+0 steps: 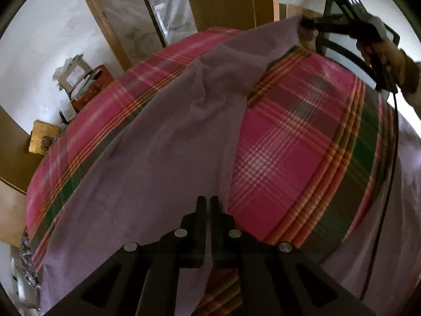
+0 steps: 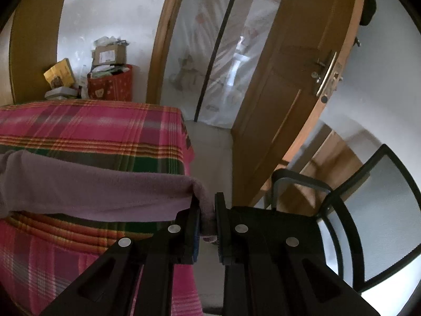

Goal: Fold clothes

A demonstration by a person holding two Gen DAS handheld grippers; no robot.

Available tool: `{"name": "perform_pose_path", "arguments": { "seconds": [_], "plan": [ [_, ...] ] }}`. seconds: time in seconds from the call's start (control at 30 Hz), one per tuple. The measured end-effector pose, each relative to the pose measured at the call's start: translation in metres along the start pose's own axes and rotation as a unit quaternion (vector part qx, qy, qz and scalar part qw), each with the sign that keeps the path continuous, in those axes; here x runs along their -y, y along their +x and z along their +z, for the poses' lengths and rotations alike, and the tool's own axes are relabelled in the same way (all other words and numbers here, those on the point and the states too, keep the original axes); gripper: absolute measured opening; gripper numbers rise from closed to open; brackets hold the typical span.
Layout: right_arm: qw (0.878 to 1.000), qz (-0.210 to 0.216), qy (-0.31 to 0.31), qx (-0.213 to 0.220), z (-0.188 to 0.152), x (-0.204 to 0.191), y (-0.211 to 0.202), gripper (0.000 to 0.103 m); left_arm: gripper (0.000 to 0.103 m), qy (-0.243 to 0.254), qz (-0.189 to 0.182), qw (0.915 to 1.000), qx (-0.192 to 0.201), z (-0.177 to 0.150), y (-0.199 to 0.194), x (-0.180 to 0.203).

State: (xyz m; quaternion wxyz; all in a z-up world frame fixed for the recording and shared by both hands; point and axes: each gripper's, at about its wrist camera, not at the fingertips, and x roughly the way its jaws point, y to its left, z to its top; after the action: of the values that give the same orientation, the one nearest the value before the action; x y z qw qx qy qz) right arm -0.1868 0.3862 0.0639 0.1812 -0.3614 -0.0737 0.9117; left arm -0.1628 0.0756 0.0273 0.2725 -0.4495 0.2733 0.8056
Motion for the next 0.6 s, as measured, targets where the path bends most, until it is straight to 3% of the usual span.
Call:
{"name": "perform_pose_path", "arguments": {
  "seconds": [0.1, 0.17, 0.23, 0.6],
  "plan": [
    [1.0, 0.001, 0.002, -0.003, -0.001, 0.0, 0.003, 0.01, 0.005, 0.002, -0.009, 1.0, 0.002, -0.001, -0.001, 0.002],
    [1.0, 0.0, 0.002, -0.006, -0.002, -0.001, 0.004, 0.01, 0.015, 0.002, -0.02, 0.9998, 0.006, -0.003, -0.003, 0.003],
    [1.0, 0.0, 0.002, -0.008, -0.003, -0.002, 0.006, 0.01, 0.017, 0.008, -0.027, 0.9995, 0.012, -0.003, -0.005, 0.005],
    [1.0, 0.002, 0.005, -0.016, -0.009, -0.001, 0.011, 0.01, 0.018, 0.001, 0.014, 0.9998, -0.013, 0.005, 0.012, 0.007]
  ]
}}
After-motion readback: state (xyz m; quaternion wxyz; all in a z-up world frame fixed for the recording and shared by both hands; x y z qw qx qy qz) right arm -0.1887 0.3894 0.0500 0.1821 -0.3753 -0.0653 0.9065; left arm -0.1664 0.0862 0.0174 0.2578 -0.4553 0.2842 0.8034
